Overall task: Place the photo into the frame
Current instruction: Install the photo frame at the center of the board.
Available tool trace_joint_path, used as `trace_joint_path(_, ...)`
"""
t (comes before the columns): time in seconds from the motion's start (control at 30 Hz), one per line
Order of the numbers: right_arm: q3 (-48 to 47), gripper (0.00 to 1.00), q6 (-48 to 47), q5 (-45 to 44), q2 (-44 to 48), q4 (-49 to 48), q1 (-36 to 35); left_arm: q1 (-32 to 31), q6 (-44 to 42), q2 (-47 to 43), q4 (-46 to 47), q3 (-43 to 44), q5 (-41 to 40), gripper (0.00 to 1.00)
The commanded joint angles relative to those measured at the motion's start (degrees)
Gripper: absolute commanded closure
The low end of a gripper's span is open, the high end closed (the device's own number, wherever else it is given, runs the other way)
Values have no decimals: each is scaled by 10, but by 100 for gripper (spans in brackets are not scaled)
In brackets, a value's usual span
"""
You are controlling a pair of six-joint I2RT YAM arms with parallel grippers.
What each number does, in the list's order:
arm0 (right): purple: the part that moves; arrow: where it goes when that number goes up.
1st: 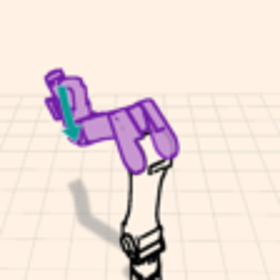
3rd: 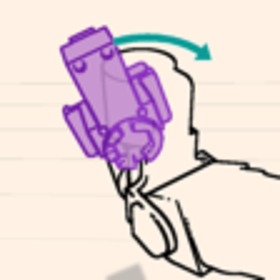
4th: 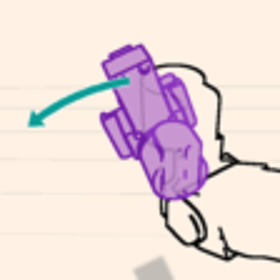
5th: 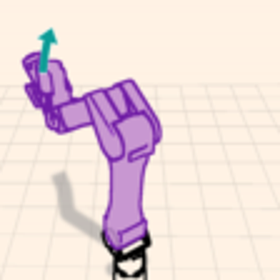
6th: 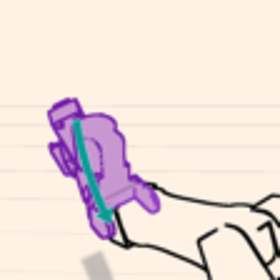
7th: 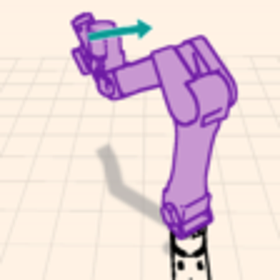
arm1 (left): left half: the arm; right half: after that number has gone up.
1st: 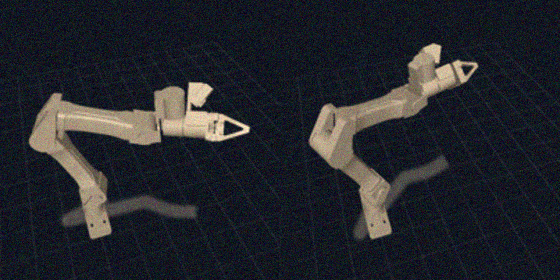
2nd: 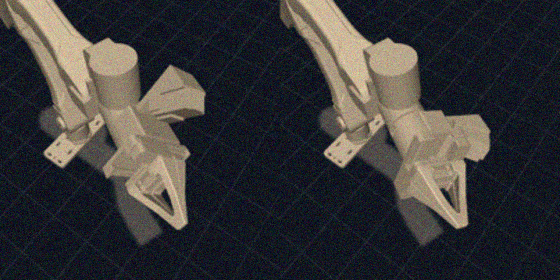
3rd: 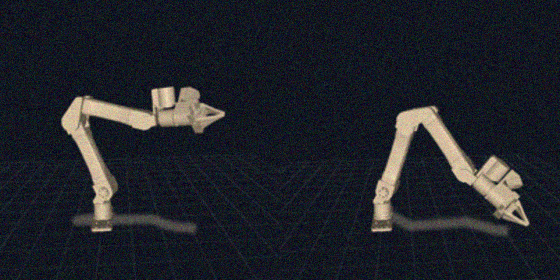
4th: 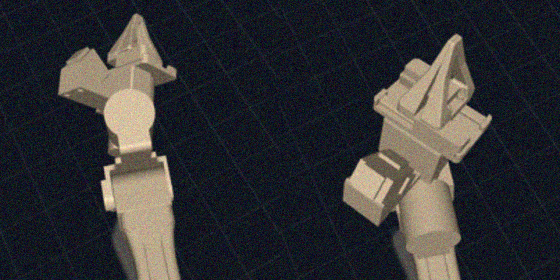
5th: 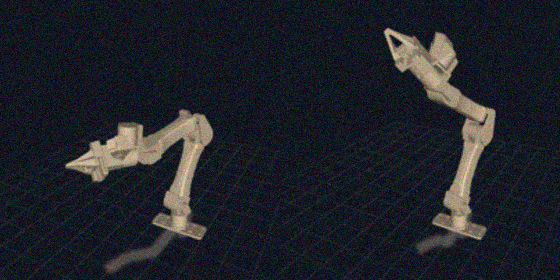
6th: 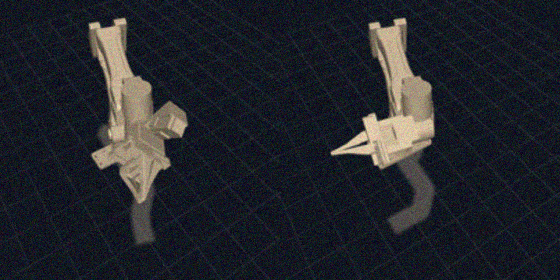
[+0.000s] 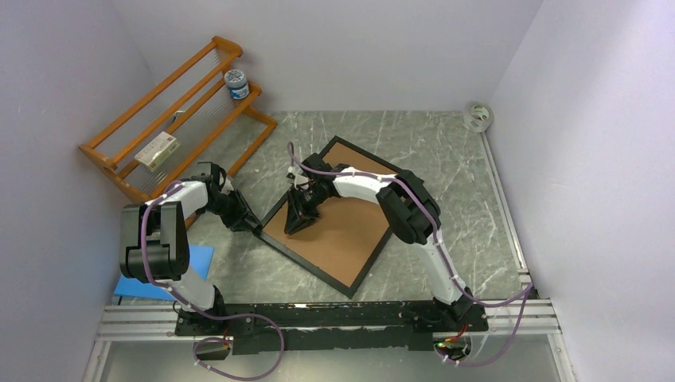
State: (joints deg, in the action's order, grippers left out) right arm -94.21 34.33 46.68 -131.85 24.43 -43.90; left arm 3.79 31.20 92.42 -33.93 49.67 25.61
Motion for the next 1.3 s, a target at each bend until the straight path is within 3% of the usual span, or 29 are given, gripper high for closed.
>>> trace_joint_path(0.0, 37, 73, -54, -268, -25, 11, 19, -4, -2, 7, -25, 5, -22, 64)
trace_joint_path(0.17, 43, 72, -72, -288, 37, 2, 14, -4, 1, 2, -12, 2, 0, 59)
trace_joint_path(0.4, 19, 65, -77, -340, 140, 5, 64, -4, 16, -51, 6, -1, 18, 26)
trace_joint_path(0.53, -2, 53, -77, -367, 160, 14, 120, -4, 11, -84, -6, 0, 3, 14)
trace_joint_path(0.77, -43, 20, -84, -504, 159, 51, 209, -3, 27, -93, 17, -43, 39, 14)
trace_joint_path(0.97, -98, 15, -77, -566, 103, 66, 266, -4, 25, -70, 22, -60, 65, 15)
trace_joint_path(1.13, -144, 15, -71, -531, 50, 86, 303, -4, 16, -46, 35, -67, 100, 15)
trace_joint_path(1.27, -122, 15, -63, -455, 39, 66, 330, -5, 12, -15, 57, -56, 149, 17)
